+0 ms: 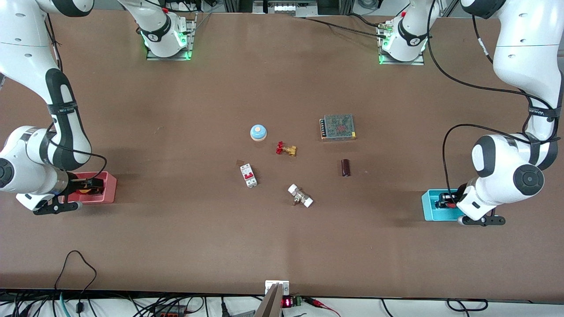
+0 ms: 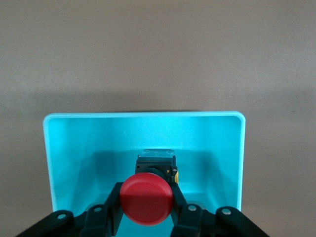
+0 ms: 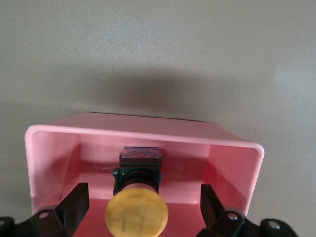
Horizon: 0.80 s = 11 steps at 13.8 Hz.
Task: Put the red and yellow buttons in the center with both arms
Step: 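Lift the red button with the left gripper while the right gripper lifts yellow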
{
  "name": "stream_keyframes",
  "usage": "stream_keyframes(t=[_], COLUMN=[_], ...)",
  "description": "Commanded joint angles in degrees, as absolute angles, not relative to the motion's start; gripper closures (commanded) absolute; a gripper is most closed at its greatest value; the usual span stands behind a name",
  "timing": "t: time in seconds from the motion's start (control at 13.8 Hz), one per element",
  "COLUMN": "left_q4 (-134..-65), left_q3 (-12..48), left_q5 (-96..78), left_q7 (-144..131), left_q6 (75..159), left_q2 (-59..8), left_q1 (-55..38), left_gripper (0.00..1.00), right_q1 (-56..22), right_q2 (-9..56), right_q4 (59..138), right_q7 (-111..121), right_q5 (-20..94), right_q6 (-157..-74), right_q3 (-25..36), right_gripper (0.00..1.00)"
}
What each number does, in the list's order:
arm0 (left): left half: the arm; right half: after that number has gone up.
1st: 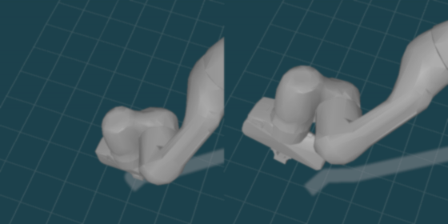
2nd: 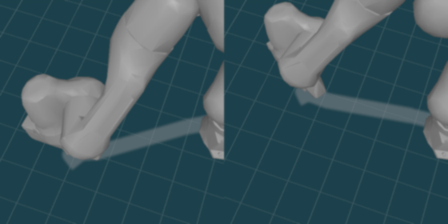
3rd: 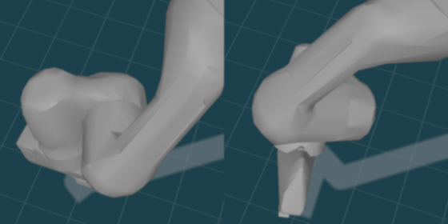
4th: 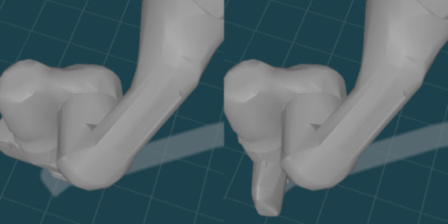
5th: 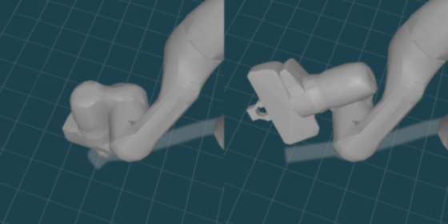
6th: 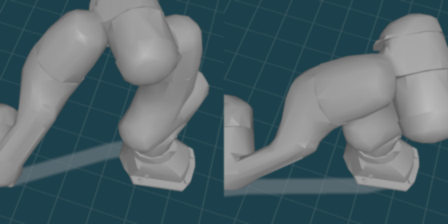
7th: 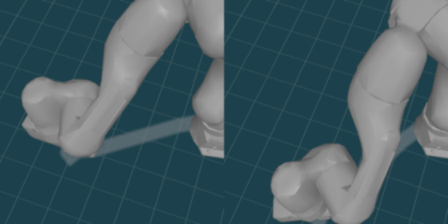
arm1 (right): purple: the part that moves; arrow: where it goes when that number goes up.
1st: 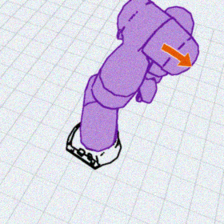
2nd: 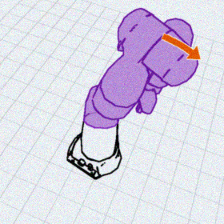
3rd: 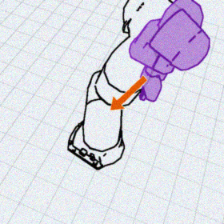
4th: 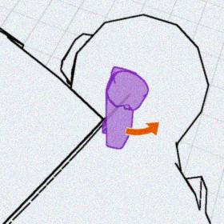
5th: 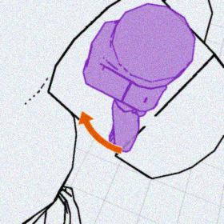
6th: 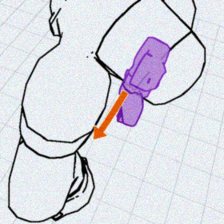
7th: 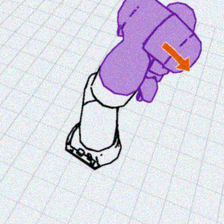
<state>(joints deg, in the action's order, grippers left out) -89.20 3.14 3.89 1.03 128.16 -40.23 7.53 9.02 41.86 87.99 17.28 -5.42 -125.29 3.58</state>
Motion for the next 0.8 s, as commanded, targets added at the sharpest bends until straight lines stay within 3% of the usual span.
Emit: stream_keyframes(t=[0.0, 0.14, 0.22, 0.72], left_q4=[-88.68, -88.59, -88.59, -88.59], left_q3=[3.16, 3.16, 3.25, 4.83], left_q5=[4.66, 4.75, 4.75, 4.31], left_q7=[0.70, 0.88, 0.88, -8.76], left_q6=[127.62, 125.70, 124.64, 118.39], left_q2=[-37.71, -35.08, -33.68, -29.09], left_q1=[7.56, 7.47, 7.21, 1.68], left_gripper=[0.73, 0.75, 0.75, 0.74], right_q1=[9.67, 9.67, 9.67, 9.67], right_q2=[42.80, 42.80, 42.80, 42.80], right_q4=[87.01, 86.92, 87.01, 86.92], right_q7=[17.93, 17.93, 17.84, 18.37], right_q5=[-5.36, -5.36, -5.27, -5.36], right_q6=[-125.42, -125.42, -125.42, -125.33], right_q3=[2.90, 2.90, 2.90, 2.90], right_gripper=[0.02, 0.14, 0.31, 0.68])
